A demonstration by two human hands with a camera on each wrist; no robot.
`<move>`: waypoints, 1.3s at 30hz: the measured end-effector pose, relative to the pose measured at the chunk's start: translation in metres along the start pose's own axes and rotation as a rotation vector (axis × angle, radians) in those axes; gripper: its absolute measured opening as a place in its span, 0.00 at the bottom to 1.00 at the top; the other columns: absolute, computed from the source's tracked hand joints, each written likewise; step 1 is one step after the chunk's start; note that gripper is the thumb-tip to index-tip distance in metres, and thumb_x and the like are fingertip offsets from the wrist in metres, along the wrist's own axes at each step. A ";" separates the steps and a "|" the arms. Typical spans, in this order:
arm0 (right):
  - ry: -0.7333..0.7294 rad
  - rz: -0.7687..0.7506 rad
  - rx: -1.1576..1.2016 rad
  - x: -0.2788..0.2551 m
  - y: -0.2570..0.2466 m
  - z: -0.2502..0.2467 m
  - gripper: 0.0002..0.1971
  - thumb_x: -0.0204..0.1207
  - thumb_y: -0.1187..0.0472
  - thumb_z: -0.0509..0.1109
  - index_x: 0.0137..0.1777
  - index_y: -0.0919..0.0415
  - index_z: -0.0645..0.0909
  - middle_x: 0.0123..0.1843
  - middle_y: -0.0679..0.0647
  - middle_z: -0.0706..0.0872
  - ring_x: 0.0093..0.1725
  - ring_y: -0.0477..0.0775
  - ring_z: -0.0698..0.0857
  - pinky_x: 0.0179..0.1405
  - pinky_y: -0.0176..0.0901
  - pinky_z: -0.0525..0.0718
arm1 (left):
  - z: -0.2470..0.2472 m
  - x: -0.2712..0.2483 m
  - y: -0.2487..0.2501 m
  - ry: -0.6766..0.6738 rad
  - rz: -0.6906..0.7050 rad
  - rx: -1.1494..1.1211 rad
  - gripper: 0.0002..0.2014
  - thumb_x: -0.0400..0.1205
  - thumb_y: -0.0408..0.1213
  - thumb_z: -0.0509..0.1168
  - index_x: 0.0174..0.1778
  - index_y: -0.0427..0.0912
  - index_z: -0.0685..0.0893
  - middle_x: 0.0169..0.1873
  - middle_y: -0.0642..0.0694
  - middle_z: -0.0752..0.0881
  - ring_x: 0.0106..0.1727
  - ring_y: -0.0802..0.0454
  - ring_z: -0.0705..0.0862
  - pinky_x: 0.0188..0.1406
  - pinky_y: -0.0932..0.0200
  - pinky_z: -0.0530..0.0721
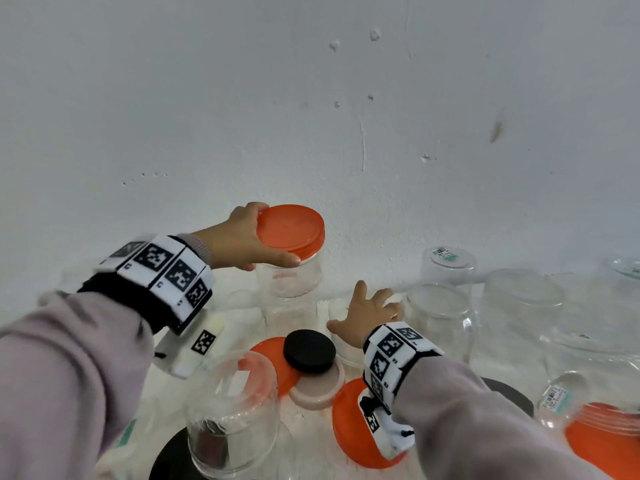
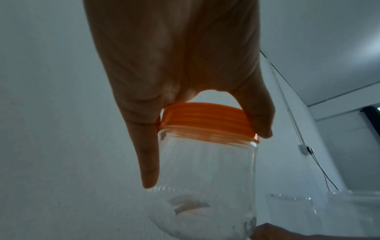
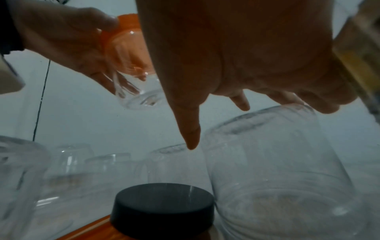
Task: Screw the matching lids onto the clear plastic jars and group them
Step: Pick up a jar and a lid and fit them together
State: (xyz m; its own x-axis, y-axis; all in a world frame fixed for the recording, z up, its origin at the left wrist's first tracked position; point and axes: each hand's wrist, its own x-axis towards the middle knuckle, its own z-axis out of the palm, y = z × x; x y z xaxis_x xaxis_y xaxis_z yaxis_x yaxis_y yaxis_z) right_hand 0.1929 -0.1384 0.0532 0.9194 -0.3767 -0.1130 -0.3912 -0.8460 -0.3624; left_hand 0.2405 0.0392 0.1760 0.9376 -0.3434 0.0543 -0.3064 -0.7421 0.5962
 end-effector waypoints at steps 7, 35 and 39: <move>-0.016 -0.010 0.026 -0.006 0.000 -0.007 0.50 0.75 0.45 0.72 0.83 0.61 0.41 0.79 0.73 0.55 0.77 0.71 0.60 0.74 0.56 0.63 | 0.026 0.070 0.019 0.035 0.127 0.200 0.58 0.61 0.56 0.82 0.81 0.44 0.57 0.75 0.44 0.65 0.72 0.46 0.69 0.70 0.45 0.74; -0.071 -0.745 0.100 -0.110 0.103 -0.060 0.59 0.61 0.41 0.82 0.79 0.35 0.38 0.68 0.41 0.51 0.68 0.43 0.59 0.64 0.40 0.78 | 0.143 0.102 0.025 -0.372 0.009 0.698 0.56 0.73 0.68 0.65 0.83 0.46 0.37 0.81 0.37 0.55 0.78 0.35 0.66 0.71 0.39 0.69; -0.087 -0.764 0.130 -0.110 0.108 -0.064 0.57 0.60 0.41 0.83 0.77 0.35 0.42 0.68 0.41 0.52 0.67 0.40 0.60 0.64 0.36 0.75 | 0.139 0.099 0.025 -0.373 0.032 0.684 0.56 0.74 0.65 0.67 0.83 0.47 0.34 0.82 0.37 0.53 0.79 0.37 0.64 0.74 0.38 0.68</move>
State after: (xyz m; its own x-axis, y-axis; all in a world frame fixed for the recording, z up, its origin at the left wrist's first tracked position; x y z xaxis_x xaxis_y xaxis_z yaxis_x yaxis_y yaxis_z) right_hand 0.0464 -0.2125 0.0855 0.9339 0.3285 0.1411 0.3550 -0.8058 -0.4740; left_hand 0.3025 -0.0932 0.0854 0.8468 -0.4511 -0.2818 -0.4787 -0.8773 -0.0343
